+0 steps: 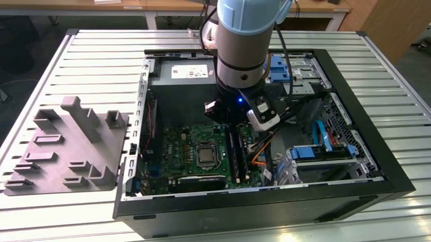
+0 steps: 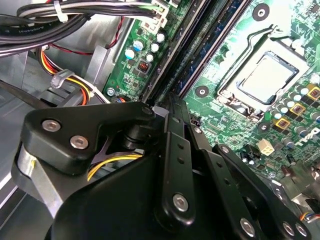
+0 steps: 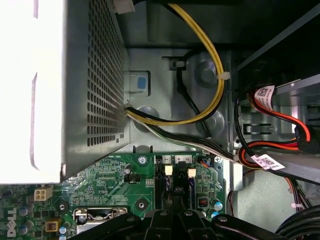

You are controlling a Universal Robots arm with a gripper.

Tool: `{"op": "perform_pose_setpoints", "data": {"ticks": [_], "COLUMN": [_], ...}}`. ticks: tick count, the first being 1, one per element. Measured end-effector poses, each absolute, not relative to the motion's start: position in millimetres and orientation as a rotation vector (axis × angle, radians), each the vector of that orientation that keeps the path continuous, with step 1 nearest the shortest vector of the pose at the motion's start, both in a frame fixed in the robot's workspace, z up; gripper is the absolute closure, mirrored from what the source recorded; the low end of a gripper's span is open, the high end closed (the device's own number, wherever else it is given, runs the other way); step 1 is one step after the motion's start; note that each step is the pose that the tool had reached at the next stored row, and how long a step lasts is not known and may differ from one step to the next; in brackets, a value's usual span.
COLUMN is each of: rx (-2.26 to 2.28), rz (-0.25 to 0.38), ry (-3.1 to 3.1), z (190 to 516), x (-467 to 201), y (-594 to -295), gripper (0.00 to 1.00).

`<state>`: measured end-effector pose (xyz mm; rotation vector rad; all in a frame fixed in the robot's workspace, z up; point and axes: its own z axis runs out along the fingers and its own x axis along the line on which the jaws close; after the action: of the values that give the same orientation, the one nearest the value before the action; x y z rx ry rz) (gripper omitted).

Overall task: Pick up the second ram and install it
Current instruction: 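Press down the second ram until it locks into place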

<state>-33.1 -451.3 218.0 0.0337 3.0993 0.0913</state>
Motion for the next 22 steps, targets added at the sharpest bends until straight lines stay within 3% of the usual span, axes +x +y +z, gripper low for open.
{"op": "perform_pose_setpoints", "data": {"ticks": [22], "rx": [0.034], "rz": [0.090], "ry": [3.099], "z": [233], "x": [-33], "y": [-453], "gripper": [0.90]}}
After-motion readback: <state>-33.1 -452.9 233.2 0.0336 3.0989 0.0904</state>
